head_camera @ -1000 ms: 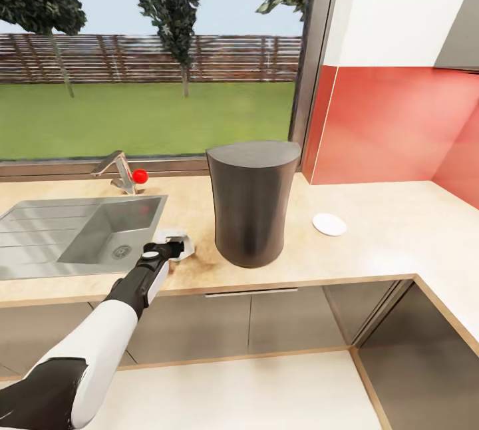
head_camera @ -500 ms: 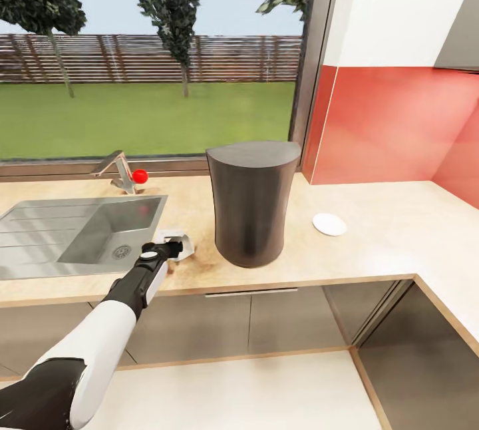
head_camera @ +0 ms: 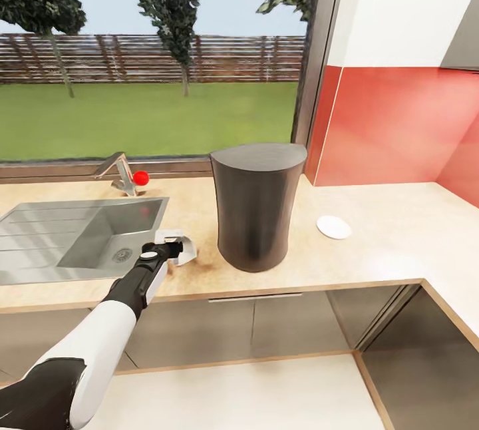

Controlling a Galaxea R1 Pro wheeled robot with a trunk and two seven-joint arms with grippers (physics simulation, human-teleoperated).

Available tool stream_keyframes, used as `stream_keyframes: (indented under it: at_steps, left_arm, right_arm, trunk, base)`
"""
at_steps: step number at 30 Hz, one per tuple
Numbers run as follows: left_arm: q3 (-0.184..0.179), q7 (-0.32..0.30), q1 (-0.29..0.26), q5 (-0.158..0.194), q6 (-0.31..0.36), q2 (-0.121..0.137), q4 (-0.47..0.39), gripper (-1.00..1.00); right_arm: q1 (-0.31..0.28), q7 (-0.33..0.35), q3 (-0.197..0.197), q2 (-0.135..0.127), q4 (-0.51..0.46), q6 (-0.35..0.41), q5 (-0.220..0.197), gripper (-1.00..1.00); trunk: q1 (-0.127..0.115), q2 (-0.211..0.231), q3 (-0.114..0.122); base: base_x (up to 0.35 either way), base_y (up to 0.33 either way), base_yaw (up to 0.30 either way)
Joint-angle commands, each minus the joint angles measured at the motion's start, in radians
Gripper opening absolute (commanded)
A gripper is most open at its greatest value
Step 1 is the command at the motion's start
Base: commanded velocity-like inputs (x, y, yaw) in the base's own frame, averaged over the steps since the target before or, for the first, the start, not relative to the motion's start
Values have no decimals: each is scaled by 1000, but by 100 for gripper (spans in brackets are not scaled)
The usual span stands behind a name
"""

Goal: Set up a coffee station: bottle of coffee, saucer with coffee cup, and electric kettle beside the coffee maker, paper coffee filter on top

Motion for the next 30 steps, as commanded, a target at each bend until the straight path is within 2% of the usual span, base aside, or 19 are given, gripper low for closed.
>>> stream_keyframes:
  at_steps: [1, 5, 6, 30]
  left_arm:
    - [-1, 3, 0, -2, 6, 0, -2, 100]
    - [-1, 3, 1, -2, 6, 0, -1, 100]
    - [-1, 3, 1, -2, 6, 0, 0, -100]
    - [0, 4, 1, -2, 5, 0, -2, -100]
  right_arm:
    - [0, 0, -7, 1, 0, -3, 9, 100]
    - [0, 0, -7, 1, 0, -3, 9, 100]
    - [0, 0, -7, 1, 0, -2, 9, 100]
    - [0, 0, -7, 1, 0, -3, 9, 100]
  trunk:
    - [1, -2, -2]
    - [1, -2, -2]
    - [1, -2, -2]
    - [1, -2, -2]
  base:
    - [5, 3, 0]
    - [2, 2, 0]
    - [0, 0, 0]
    - [0, 0, 0]
